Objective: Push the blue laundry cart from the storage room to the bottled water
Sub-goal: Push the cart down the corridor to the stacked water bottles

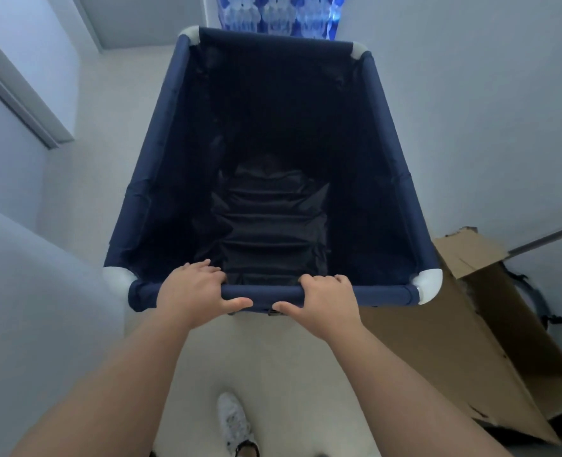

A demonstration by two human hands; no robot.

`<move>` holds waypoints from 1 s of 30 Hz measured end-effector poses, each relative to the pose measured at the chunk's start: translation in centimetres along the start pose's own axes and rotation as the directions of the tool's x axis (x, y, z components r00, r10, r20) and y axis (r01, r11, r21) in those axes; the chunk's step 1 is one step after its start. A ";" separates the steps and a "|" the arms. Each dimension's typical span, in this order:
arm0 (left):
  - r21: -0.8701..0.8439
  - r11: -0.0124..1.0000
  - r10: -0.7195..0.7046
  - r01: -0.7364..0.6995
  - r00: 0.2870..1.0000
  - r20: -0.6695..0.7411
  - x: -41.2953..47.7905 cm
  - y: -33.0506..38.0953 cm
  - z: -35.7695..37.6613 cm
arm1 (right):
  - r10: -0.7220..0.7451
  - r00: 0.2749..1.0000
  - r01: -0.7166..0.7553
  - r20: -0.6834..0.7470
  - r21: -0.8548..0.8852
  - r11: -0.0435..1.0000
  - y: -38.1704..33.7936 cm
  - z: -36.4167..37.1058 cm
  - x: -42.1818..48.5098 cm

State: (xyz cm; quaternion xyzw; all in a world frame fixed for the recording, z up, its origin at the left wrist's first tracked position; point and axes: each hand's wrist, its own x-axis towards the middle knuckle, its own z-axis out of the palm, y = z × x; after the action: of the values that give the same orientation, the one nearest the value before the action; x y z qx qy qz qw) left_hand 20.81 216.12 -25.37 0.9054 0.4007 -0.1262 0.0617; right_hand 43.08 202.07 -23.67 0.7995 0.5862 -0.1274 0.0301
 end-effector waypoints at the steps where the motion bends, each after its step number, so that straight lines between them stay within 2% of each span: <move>1: -0.002 1.000 -0.009 0.009 1.000 -0.004 0.9 -0.6 -0.3 | 0.010 1.000 -0.010 -0.005 0.009 1.000 -0.2 -0.2 0.8; 5: -0.035 0.999 -0.037 0.037 0.999 0.006 4.5 -2.3 -1.6 | 0.046 0.999 -0.046 0.005 0.018 0.999 -0.6 -0.8 4.1; 16: -0.016 1.000 0.020 -0.020 1.000 -0.010 14.4 -4.8 -4.4 | 0.096 0.995 -0.095 -0.002 0.025 0.995 0.8 -3.5 13.3; 30: 0.004 0.999 0.052 -0.052 0.998 -0.045 25.1 -7.3 -7.1 | 0.078 0.997 -0.078 0.004 -0.016 0.997 3.6 -6.7 23.6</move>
State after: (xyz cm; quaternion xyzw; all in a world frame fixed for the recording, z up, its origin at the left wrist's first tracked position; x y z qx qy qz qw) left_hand 32.90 240.40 -25.59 0.9182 0.3781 -0.1045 0.0547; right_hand 54.16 224.18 -23.20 0.8213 0.5554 -0.1233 0.0429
